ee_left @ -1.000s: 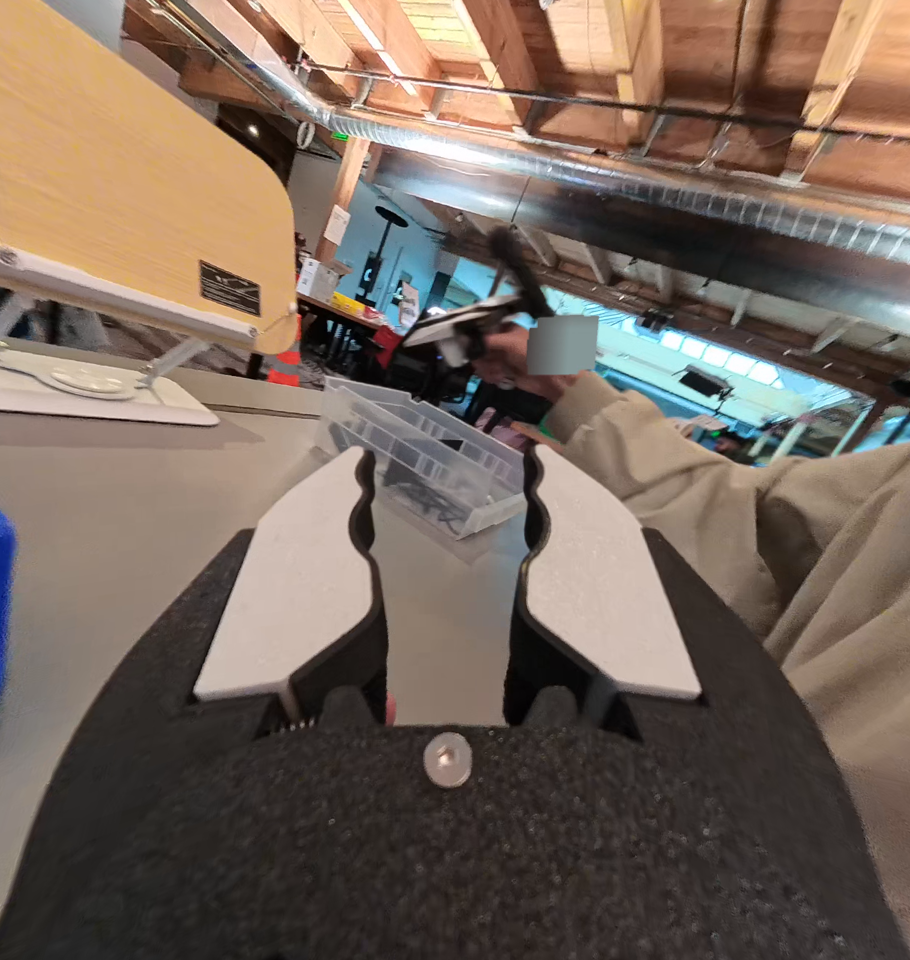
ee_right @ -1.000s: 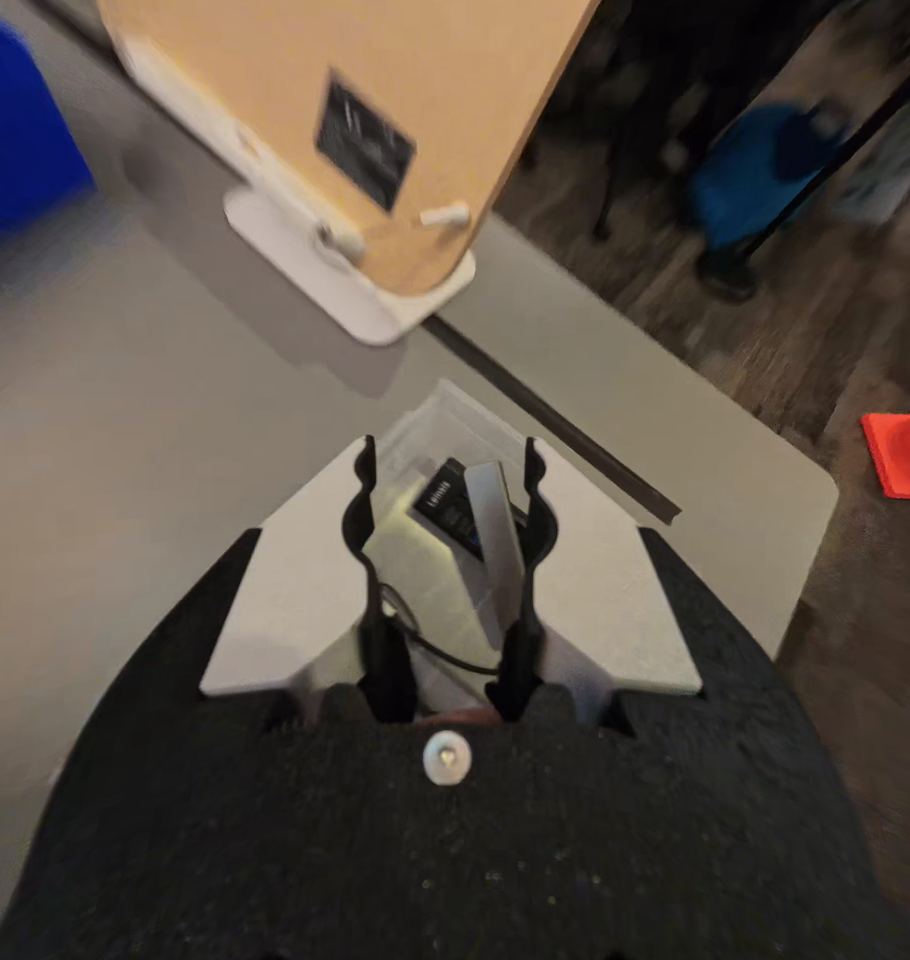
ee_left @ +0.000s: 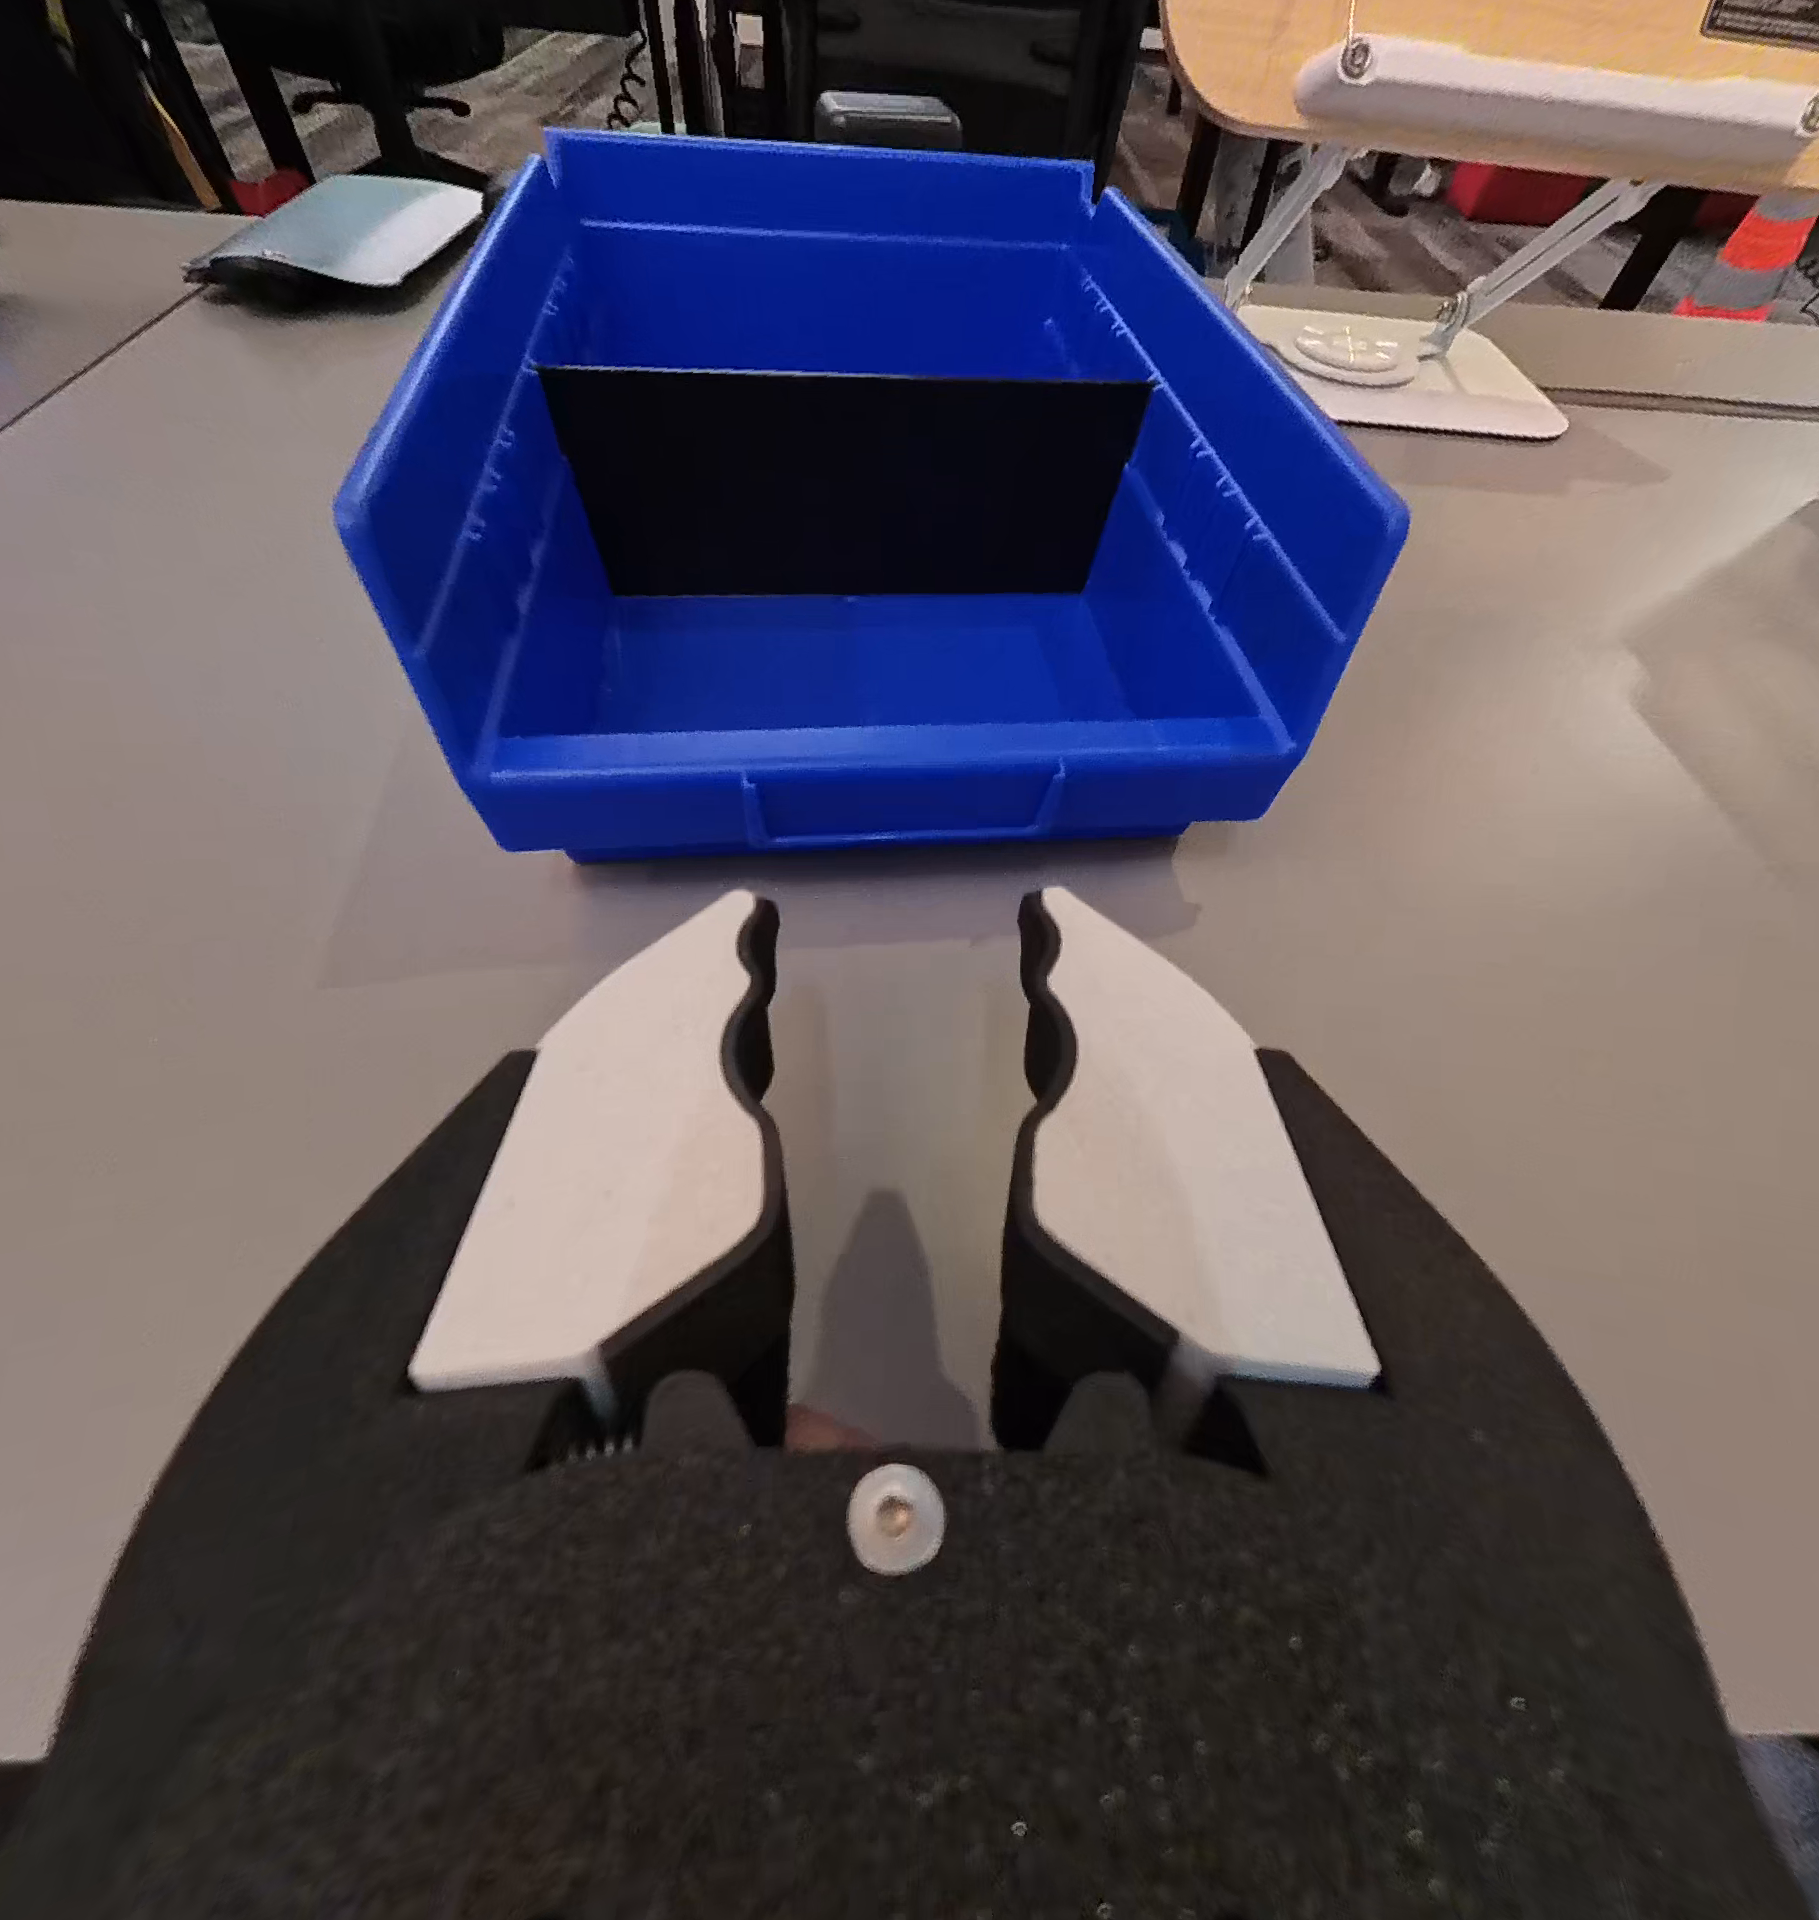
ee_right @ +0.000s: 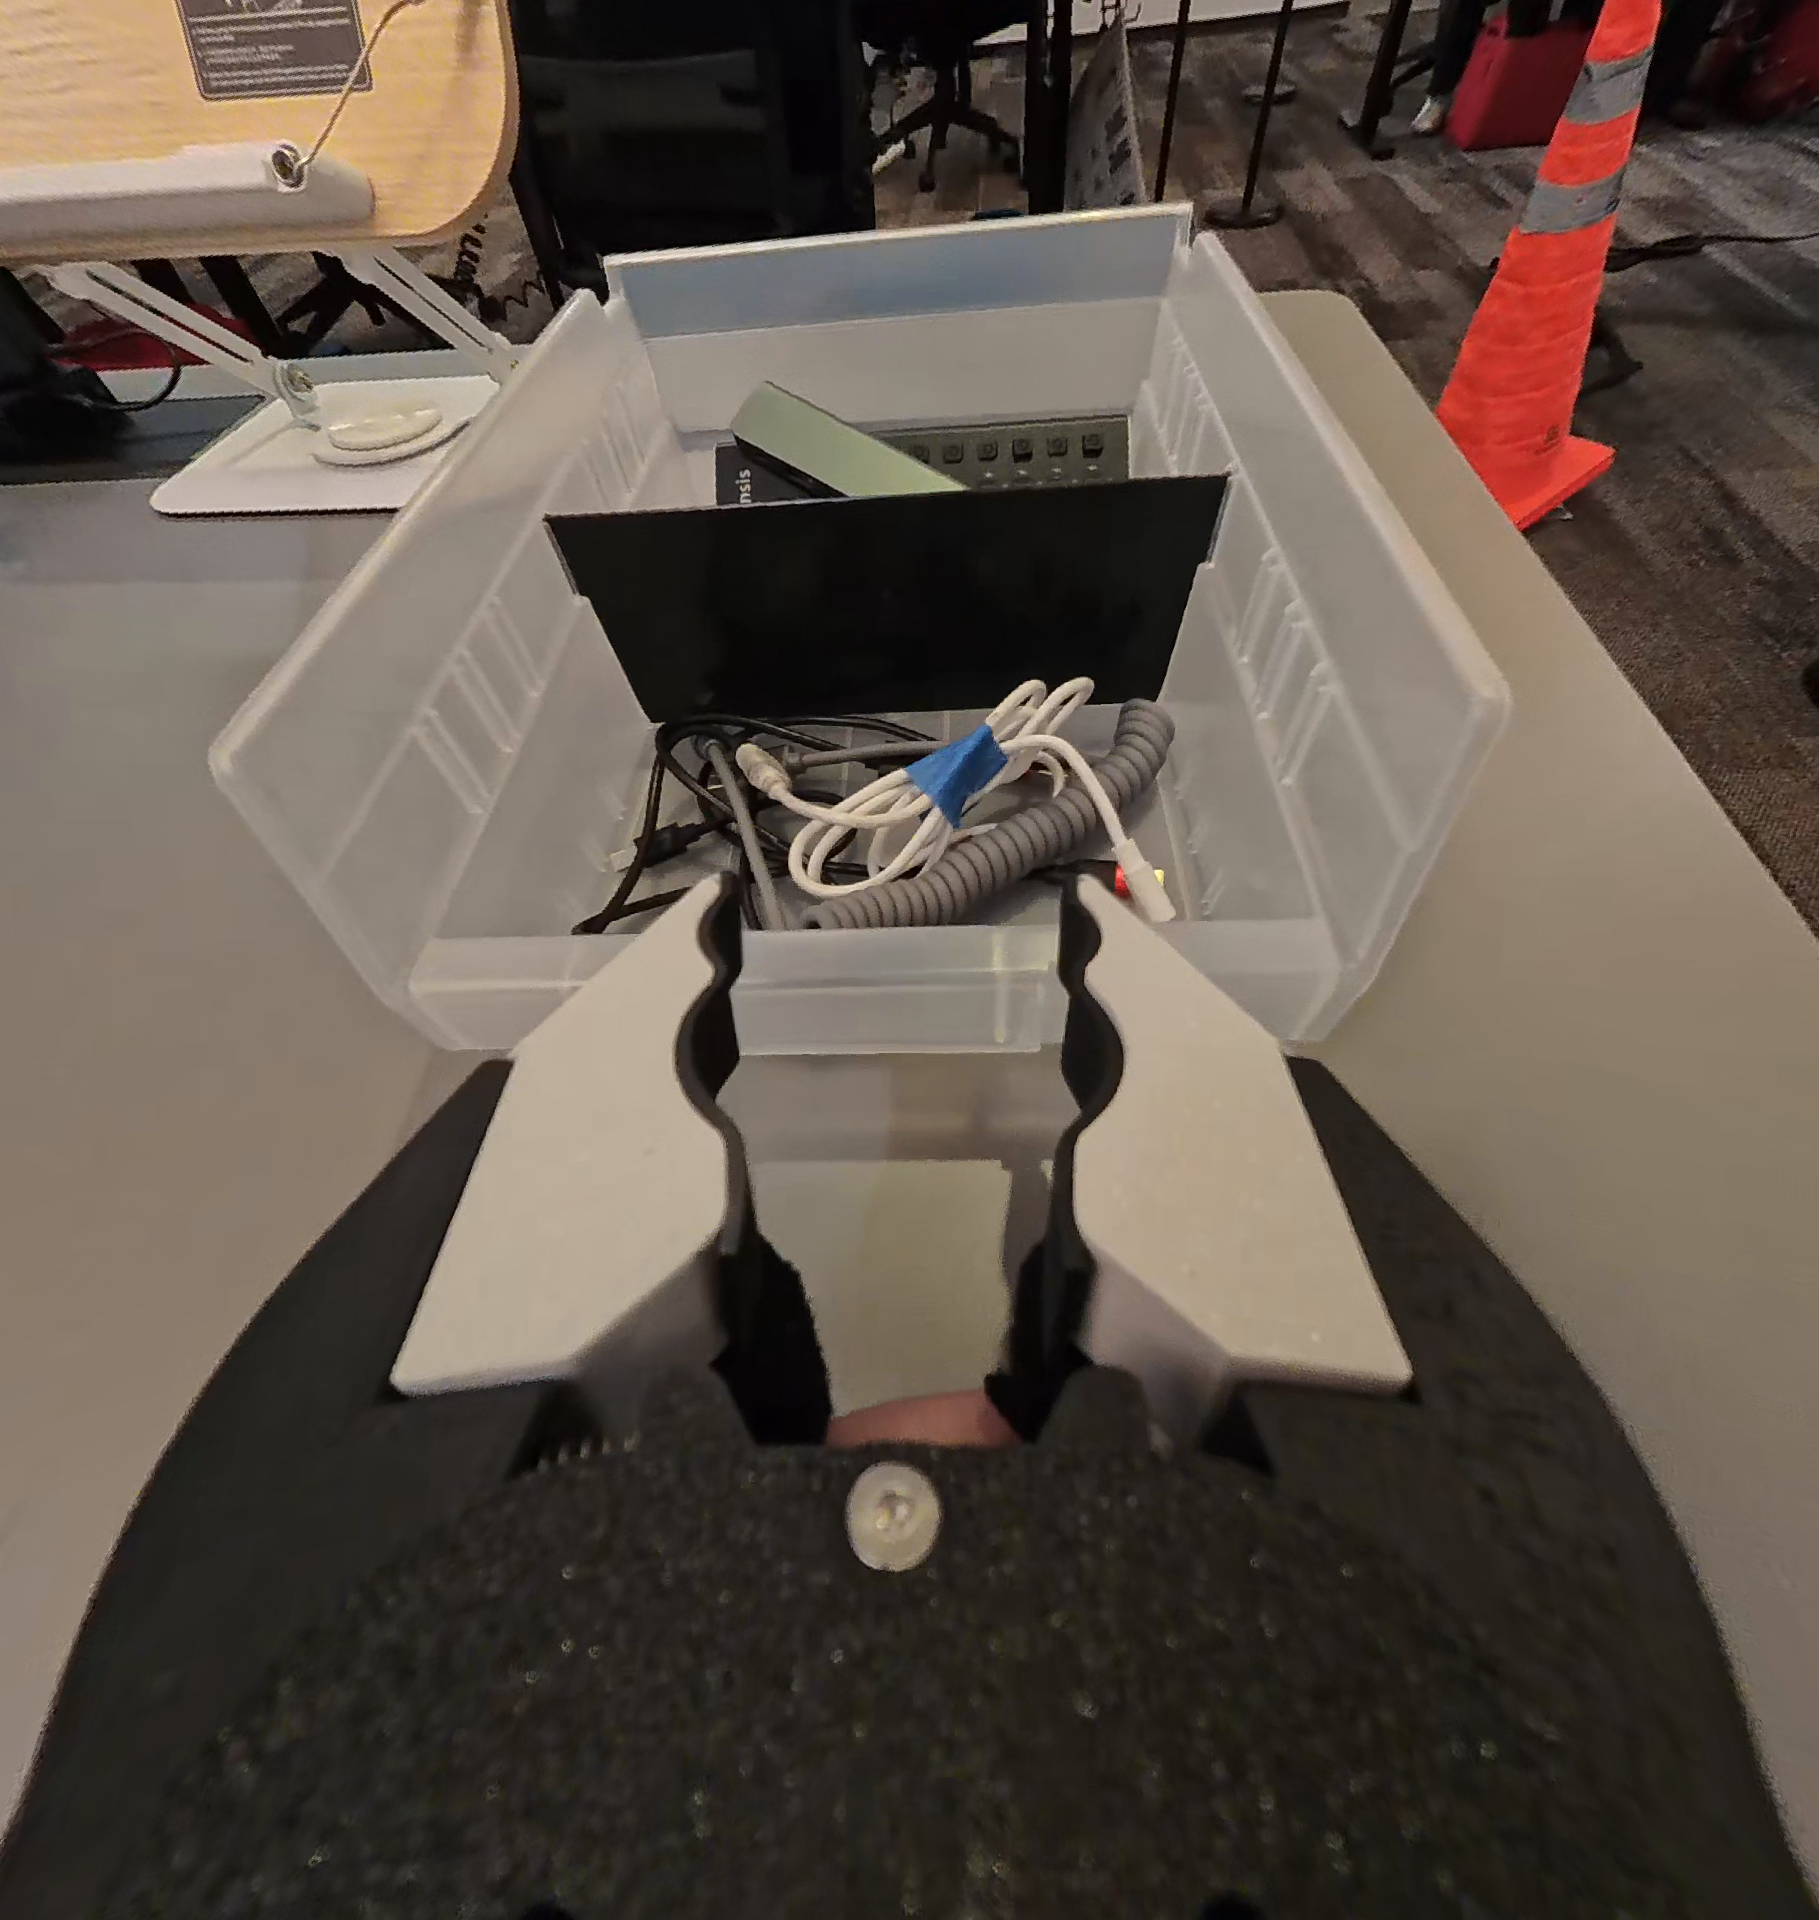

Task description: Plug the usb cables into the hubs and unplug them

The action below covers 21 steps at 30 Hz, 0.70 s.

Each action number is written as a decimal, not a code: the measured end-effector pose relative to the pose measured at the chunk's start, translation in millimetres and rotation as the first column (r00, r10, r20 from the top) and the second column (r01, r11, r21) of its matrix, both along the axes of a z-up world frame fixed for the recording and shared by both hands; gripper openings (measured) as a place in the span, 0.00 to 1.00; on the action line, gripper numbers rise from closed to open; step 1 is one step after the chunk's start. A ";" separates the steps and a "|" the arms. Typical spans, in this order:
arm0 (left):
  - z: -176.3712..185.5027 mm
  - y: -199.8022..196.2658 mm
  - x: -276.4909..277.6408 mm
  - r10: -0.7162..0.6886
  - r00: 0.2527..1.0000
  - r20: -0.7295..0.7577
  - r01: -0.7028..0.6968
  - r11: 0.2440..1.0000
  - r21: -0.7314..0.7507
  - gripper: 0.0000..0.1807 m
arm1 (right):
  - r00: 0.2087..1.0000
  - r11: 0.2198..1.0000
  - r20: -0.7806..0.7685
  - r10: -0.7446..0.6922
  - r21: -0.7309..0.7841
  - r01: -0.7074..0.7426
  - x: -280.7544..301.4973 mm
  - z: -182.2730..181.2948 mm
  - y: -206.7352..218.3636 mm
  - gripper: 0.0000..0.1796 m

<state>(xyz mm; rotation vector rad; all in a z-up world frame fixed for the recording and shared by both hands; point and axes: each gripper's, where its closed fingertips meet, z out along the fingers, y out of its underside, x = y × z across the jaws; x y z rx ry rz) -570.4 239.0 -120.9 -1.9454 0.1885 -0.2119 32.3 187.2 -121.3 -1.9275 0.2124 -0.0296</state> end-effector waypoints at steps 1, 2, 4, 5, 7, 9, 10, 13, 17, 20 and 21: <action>1.1 -0.5 -0.4 0.002 1.000 0.005 -0.002 1.000 0.005 0.25 | 1.000 1.000 0.001 0.000 0.000 0.000 0.1 0.1 -0.5 0.34; 2.6 -0.7 -1.0 0.006 1.000 0.008 -0.006 1.000 0.011 0.25 | 1.000 1.000 0.003 0.000 0.002 0.000 0.4 0.6 -0.7 0.34; 5.5 -0.7 -2.2 0.013 1.000 0.012 -0.013 1.000 0.025 0.22 | 1.000 1.000 -0.005 0.006 0.007 -0.006 -0.3 1.3 -0.5 0.33; 5.2 -0.4 -2.2 0.013 1.000 0.013 -0.013 1.000 0.027 0.22 | 1.000 1.000 -0.015 0.009 0.012 -0.009 -0.7 1.6 -0.3 0.34; 1.0 0.3 -1.6 0.009 1.000 0.012 -0.009 1.000 0.006 0.22 | 1.000 1.000 -0.030 0.004 0.014 -0.004 0.9 1.3 -0.1 0.33; 0.3 1.8 -2.4 0.012 1.000 0.017 -0.012 1.000 0.005 0.22 | 0.999 1.000 -0.035 0.003 0.011 -0.002 2.2 0.2 1.1 0.34; 0.2 2.6 -2.3 0.012 1.000 0.019 -0.012 1.000 0.005 0.22 | 0.999 1.000 -0.035 0.001 0.008 -0.001 2.8 -0.6 1.8 0.34; -2.1 3.3 0.6 -0.001 1.000 0.021 0.001 1.000 -0.006 0.22 | 0.997 0.997 -0.044 0.071 0.045 -0.069 -10.6 6.2 6.6 0.34; 0.9 0.3 18.8 -0.057 0.998 0.021 0.057 0.998 0.013 0.24 | 0.888 0.885 -0.092 0.451 0.171 -0.432 -96.7 28.7 8.1 0.34; 9.8 -3.6 47.7 -0.133 0.991 -0.025 0.135 0.988 0.076 0.29 | 0.900 0.894 -0.014 0.436 0.119 -0.431 -129.3 16.9 28.1 0.47; 11.7 -5.7 60.8 -0.169 0.985 -0.039 0.171 0.981 0.090 0.30 | 0.919 0.915 -0.001 0.394 0.097 -0.392 -134.8 12.8 38.3 0.47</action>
